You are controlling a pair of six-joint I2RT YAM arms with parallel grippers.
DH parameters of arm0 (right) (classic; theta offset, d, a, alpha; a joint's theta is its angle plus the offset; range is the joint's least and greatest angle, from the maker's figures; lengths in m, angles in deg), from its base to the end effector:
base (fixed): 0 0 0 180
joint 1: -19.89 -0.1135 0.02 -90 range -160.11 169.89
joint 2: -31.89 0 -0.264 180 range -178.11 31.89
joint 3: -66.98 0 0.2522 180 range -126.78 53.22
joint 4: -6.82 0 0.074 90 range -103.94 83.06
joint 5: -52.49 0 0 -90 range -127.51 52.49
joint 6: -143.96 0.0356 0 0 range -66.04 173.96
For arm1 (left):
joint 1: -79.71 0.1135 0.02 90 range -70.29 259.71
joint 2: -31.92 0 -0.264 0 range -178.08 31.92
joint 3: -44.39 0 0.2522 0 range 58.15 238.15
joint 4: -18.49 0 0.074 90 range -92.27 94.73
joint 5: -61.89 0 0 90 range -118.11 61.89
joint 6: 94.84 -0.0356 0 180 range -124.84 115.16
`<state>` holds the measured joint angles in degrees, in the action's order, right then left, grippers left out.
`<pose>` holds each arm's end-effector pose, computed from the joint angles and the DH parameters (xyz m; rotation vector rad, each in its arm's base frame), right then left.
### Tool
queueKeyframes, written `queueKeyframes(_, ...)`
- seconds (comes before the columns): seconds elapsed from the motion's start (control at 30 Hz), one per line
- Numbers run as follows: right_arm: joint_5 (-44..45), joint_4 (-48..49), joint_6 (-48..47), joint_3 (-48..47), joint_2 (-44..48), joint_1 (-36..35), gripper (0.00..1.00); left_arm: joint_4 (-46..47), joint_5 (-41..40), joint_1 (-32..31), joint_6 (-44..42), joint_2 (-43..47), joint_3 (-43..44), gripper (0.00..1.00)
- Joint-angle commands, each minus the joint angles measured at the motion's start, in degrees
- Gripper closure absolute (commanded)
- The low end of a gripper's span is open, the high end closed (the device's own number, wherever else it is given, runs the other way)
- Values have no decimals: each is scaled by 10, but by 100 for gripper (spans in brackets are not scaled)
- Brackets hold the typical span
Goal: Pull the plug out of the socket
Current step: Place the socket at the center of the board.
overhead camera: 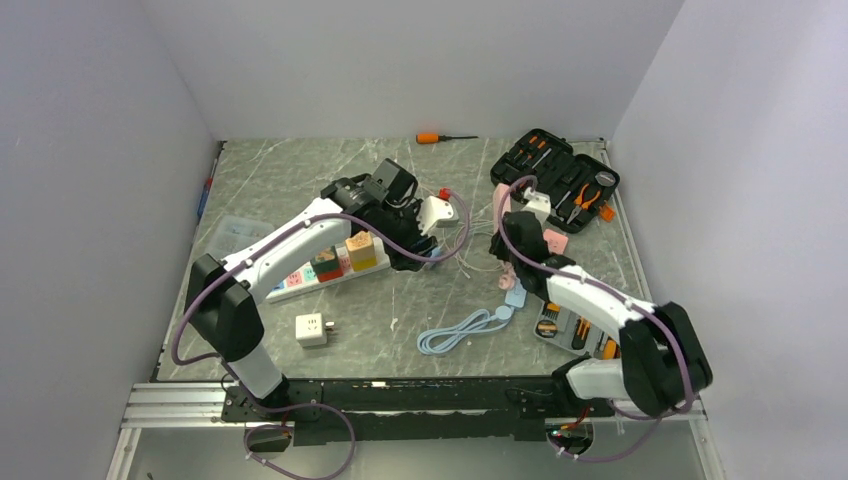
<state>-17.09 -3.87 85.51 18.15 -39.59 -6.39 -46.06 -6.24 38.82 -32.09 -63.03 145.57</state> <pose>0.2374 0.1034 0.2077 0.3016 2.0979 0.2173 0.2557 -0.2389 0.3128 1.5620 2.0573 -0.5817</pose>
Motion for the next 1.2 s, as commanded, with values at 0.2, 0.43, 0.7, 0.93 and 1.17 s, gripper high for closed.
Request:
queueKeyframes(0.2, -8, -25, -7, -226, -196, 30, 100, 35, 81, -9, -3, -12, 19, 100)
queueKeyframes(0.43, -18, -85, 11, -307, -293, 37, 89, 39, 75, -6, -11, -1, 18, 100)
queueKeyframes(0.7, -48, -109, 21, -301, -304, 37, 33, 10, 89, 51, -12, -19, 41, 100)
queueKeyframes(0.93, -63, -145, 28, -262, -186, 27, 7, -5, 87, 101, -17, -21, 70, 100)
queueKeyframes(1.17, -30, -166, 37, -190, -63, -91, 23, -20, 74, 111, 4, -38, 118, 100)
